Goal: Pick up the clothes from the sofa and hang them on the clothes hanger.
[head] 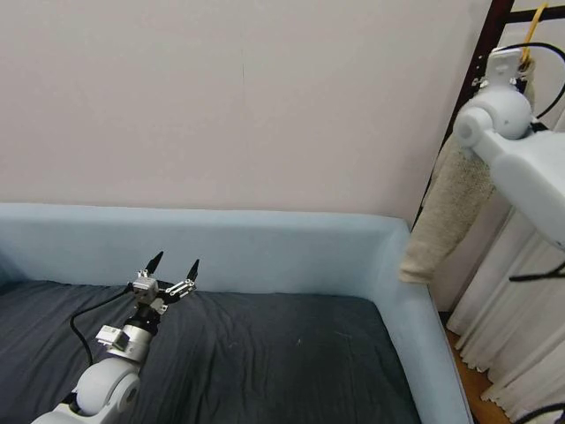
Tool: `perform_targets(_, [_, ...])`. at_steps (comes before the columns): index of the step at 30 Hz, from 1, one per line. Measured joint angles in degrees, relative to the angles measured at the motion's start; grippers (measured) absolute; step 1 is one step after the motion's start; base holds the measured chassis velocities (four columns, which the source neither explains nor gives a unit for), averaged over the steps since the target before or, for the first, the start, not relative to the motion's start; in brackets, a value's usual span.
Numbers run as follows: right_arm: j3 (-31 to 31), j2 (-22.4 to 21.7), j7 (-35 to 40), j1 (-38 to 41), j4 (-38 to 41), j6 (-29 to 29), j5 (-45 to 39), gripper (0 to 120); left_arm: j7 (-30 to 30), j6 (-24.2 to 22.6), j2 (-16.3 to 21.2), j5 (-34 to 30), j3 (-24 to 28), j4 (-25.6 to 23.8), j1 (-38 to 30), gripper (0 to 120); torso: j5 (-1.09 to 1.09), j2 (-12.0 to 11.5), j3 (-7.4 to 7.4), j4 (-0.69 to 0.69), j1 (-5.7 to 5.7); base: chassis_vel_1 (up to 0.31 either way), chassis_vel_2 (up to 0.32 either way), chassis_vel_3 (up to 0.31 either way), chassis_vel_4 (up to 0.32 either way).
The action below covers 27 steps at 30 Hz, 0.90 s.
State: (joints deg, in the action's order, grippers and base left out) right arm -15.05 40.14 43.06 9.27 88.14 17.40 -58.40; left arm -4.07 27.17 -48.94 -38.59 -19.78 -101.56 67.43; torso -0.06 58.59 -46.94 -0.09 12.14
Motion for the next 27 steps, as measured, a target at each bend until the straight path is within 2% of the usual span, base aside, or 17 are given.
perform_targets(1, [2.8,-1.3,-2.7,-4.3,3.2,-2.7,0.5,63,0.0,0.2,-0.4,-0.6,-0.8,-1.1,1.0,100,0.0,0.0,0.0,0.0,0.0,0.0,0.0,0.0,0.0])
perform_targets(2, [2.8,-1.3,-2.7,-4.3,3.2,-2.7,0.5,63,0.0,0.2,-0.4,-0.6,-0.8,-1.1,1.0,100,0.0,0.0,0.0,0.0,0.0,0.0,0.0,0.0,0.0])
perform_targets(3, [7.4,-3.5,-7.5,-12.6,8.5,-7.7,2.2,70,0.0,0.3,-1.5,-1.8,-2.6,-3.5,3.2,100,0.06,0.0,-0.01,0.02,0.0,0.0,0.0,0.0,0.0])
perform_targets(4, [8.5,-4.0,-8.5,-14.6,9.6,-8.9,2.7,71,0.0,0.4,-1.8,-2.1,-3.1,-4.0,3.7,100,0.07,0.0,-0.01,0.03,0.0,0.0,0.0,0.0,0.0])
perform_targets(6, [15.8,-5.6,-13.7,-27.2,15.9,-15.9,6.8,83,0.0,0.4,-4.0,-3.4,-5.6,-6.9,6.8,100,0.0,0.0,0.0,0.01,0.0,0.0,0.0,0.0,0.0])
perform_targets(7, [15.8,-5.6,-13.7,-27.2,15.9,-15.9,6.8,83,0.0,0.4,-4.0,-3.4,-5.6,-6.9,6.8,100,0.0,0.0,0.0,0.01,0.0,0.0,0.0,0.0,0.0])
perform_targets(10, [22.5,-4.4,-18.3,-44.1,22.8,-23.3,14.7,96,0.0,-0.6,-8.2,-2.4,-8.4,-11.0,12.0,100,0.06,0.0,-0.01,0.01,0.0,0.0,0.0,0.0,0.0])
perform_targets(12, [23.9,-3.7,-19.4,-47.4,23.9,-24.4,16.3,98,0.0,-0.9,-9.6,-1.6,-8.8,-12.1,13.2,100,0.04,0.0,-0.01,0.05,0.0,0.0,0.0,0.0,0.0])
perform_targets(14, [28.7,0.5,-23.4,-60.5,26.2,-27.9,23.7,100,-0.2,-1.3,-14.2,2.9,-9.0,-14.7,16.1,100,0.02,0.0,-0.01,0.06,0.0,0.0,0.0,0.0,0.0])
perform_targets(15, [28.7,0.5,-23.4,-60.5,26.2,-27.9,23.7,100,-0.2,-1.3,-14.2,2.9,-9.0,-14.7,16.1,100,0.02,0.0,-0.01,0.06,0.0,0.0,0.0,0.0,0.0])
perform_targets(17, [33.4,6.1,-27.0,-69.8,26.4,-30.4,30.2,100,0.0,-0.9,-18.5,8.1,-9.2,-15.6,17.9,100,0.04,0.0,0.0,0.02,0.0,0.0,0.0,0.0,0.0])
perform_targets(19, [37.4,11.6,-28.3,-77.0,26.7,-31.0,35.0,100,-2.4,-0.4,-21.9,13.6,-9.5,-16.0,19.3,100,0.01,0.0,-0.01,0.0,-0.01,0.0,0.0,0.0,0.0])
perform_targets(20, [37.4,11.6,-28.3,-77.0,26.7,-31.0,35.0,100,-2.4,-0.4,-21.9,13.6,-9.5,-16.0,19.3,100,0.01,0.0,-0.01,0.0,-0.01,0.0,0.0,0.0,0.0])
perform_targets(24, [41.5,19.7,-28.9,-86.9,27.5,-30.9,41.1,100,-11.0,-0.5,-26.2,22.9,-8.8,-16.4,21.6,100,0.04,0.0,-0.01,0.0,-0.01,0.0,0.0,0.0,0.0])
perform_targets(25, [42.6,21.9,-29.5,-89.2,27.7,-30.9,42.9,100,-12.4,-0.7,-27.1,24.4,-8.4,-16.5,22.2,100,0.01,0.0,0.0,0.0,-0.01,0.0,0.0,0.0,0.0])
perform_targets(26, [42.6,21.9,-29.5,-89.2,27.7,-30.9,42.9,100,-12.4,-0.7,-27.1,24.4,-8.4,-16.5,22.2,100,0.01,0.0,0.0,0.0,-0.01,0.0,0.0,0.0,0.0])
perform_targets(27, [43.7,24.5,-30.2,-91.5,27.7,-31.3,45.3,100,-13.8,-0.9,-28.5,25.7,-7.6,-16.5,23.1,100,0.01,0.0,0.0,0.01,-0.01,0.0,0.0,0.0,0.0])
